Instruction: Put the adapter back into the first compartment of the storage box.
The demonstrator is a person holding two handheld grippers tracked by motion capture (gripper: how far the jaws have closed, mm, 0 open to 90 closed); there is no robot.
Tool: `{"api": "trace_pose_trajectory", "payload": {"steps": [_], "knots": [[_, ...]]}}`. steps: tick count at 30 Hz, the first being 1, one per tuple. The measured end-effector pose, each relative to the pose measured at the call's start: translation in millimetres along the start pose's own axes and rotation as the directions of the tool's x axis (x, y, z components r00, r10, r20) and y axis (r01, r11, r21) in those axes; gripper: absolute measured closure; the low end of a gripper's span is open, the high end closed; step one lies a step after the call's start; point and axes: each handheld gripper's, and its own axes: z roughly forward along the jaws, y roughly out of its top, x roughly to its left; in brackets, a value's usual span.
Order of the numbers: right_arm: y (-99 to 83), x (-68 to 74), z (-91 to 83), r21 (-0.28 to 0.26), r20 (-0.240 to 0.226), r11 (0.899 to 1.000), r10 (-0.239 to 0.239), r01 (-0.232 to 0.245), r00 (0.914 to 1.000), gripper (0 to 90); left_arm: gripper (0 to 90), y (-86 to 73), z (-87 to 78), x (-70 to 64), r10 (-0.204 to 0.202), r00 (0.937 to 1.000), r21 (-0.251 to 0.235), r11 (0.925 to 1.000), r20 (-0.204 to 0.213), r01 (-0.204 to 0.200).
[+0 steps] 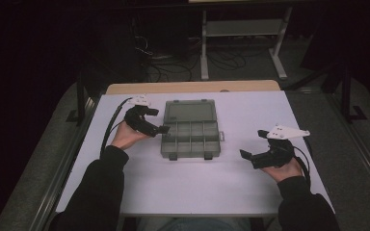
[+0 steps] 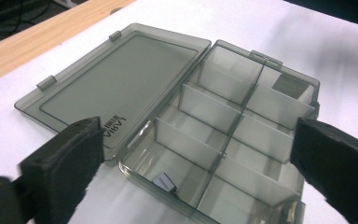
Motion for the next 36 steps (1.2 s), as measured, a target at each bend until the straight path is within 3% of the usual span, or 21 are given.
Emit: {"api": "trace_pose_trajectory", "payload": {"steps": [30,36], "knots": [[-0.4,0.6,-0.2,0.003,0.006,1.000,-0.004,0.004,1.0000,0.0,0.0,-21.5,-34.1,-13.0,0.008,0.9994,-0.059,0.9982,-0.032,-0.010],[-0.5,0.8,-0.1,0.004,0.007,1.000,-0.005,0.005,1.0000,0.0,0.0,-25.0,-40.6,-19.0,0.028,0.9988,-0.069,0.9971,-0.041,-0.031]]}}
